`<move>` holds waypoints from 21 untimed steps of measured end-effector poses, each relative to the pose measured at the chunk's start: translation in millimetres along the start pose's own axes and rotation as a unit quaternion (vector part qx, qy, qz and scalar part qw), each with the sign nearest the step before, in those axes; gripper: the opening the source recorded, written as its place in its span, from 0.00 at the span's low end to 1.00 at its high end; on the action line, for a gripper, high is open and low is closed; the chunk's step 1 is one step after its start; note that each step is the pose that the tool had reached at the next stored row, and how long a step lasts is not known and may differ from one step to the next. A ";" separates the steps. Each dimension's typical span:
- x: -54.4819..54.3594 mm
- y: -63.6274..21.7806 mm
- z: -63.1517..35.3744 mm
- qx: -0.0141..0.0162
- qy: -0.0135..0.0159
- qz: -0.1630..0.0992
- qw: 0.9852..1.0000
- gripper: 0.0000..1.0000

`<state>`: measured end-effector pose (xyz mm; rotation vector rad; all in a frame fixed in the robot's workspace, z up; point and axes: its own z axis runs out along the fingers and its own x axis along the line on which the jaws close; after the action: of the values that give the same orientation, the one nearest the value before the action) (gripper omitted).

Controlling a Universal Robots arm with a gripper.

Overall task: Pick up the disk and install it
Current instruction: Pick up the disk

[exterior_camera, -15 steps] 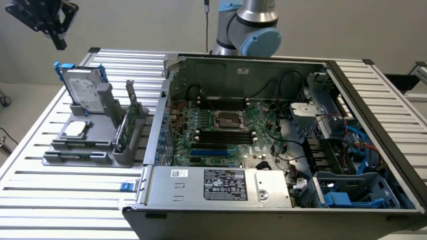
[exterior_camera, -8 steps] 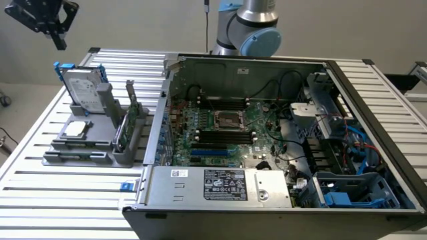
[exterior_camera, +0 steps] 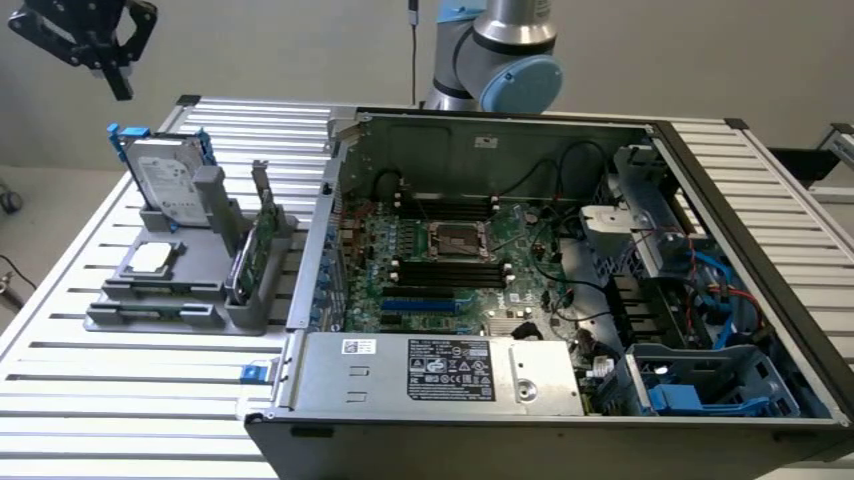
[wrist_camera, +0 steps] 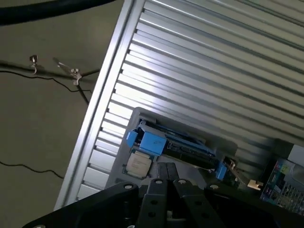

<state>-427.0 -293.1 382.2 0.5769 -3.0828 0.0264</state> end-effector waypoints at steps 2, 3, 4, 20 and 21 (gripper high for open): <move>0.0 0.0 0.0 0.000 0.000 -0.018 1.000 0.11; 0.0 0.0 0.0 0.000 0.000 -0.028 1.000 0.11; 0.0 0.0 0.0 0.000 -0.001 -0.037 0.999 0.11; 0.0 0.0 1.3 0.001 -0.003 -0.181 0.983 0.11; 0.0 0.0 1.6 0.002 -0.003 -0.190 0.982 0.11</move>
<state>-427.0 -293.1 380.6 1.1519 -2.9206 0.0275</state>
